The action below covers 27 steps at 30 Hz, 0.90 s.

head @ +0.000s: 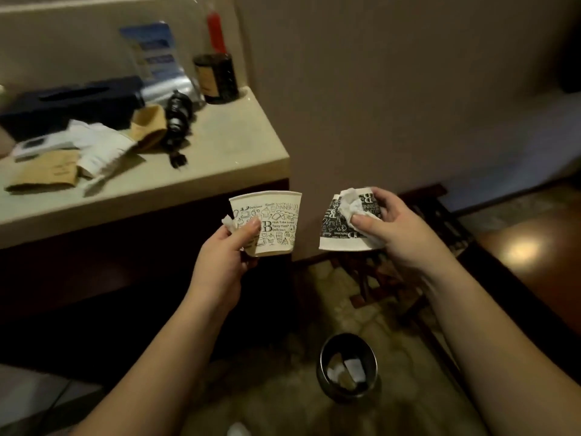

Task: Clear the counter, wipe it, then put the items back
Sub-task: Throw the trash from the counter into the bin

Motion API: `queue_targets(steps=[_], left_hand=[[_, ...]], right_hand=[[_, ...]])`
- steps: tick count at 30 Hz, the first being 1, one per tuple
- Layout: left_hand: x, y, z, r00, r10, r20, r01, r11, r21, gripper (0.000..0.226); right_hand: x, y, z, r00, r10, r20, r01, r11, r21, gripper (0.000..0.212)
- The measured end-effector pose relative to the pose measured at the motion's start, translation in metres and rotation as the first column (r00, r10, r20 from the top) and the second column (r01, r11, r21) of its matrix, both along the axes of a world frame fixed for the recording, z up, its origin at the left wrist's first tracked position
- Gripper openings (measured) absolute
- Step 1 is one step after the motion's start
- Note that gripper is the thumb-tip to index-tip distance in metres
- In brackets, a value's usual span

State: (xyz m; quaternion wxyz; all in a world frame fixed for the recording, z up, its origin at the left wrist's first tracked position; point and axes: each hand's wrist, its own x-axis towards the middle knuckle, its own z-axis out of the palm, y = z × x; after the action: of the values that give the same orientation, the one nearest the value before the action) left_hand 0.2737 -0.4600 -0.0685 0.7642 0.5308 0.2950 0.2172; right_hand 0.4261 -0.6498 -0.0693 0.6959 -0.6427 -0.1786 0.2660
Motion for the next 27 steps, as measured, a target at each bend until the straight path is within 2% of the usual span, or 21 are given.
queue_targets(steps=[3,6,9,15,22,24,26,27], left_hand=[[0.011,-0.037,-0.031,0.993,-0.042,-0.11,0.044,0.999,0.016,0.017],[0.021,-0.067,-0.058,0.977,-0.083,-0.197,0.088,0.996,0.017,0.015],[0.03,-0.088,-0.087,0.954,-0.115,-0.276,0.118,0.993,-0.003,0.014],[0.046,-0.111,-0.167,0.883,-0.163,-0.441,0.144,0.987,-0.077,0.016],[0.058,-0.124,-0.292,0.719,-0.26,-0.645,0.198,0.966,-0.169,0.017],[0.061,-0.126,-0.331,0.66,-0.277,-0.698,0.208,0.96,-0.185,0.017],[0.063,-0.126,-0.371,0.602,-0.281,-0.747,0.18,0.96,-0.216,0.018],[0.064,-0.125,-0.391,0.581,-0.286,-0.762,0.167,0.958,-0.232,0.02]], right_hand=[[0.006,-0.041,-0.036,0.997,-0.021,-0.071,0.018,0.998,-0.055,0.092],[0.007,-0.075,-0.073,0.988,-0.067,-0.138,0.054,0.994,-0.098,0.072],[0.007,-0.102,-0.119,0.972,-0.117,-0.202,0.087,0.984,-0.153,0.063],[0.004,-0.141,-0.217,0.927,-0.211,-0.311,0.115,0.947,-0.301,0.071],[-0.012,-0.163,-0.337,0.812,-0.358,-0.461,0.118,0.874,-0.471,0.063],[-0.015,-0.167,-0.374,0.755,-0.415,-0.507,0.12,0.849,-0.515,0.064],[-0.018,-0.175,-0.424,0.727,-0.425,-0.539,0.081,0.833,-0.547,0.075],[-0.019,-0.177,-0.444,0.717,-0.417,-0.558,0.051,0.83,-0.555,0.072]])
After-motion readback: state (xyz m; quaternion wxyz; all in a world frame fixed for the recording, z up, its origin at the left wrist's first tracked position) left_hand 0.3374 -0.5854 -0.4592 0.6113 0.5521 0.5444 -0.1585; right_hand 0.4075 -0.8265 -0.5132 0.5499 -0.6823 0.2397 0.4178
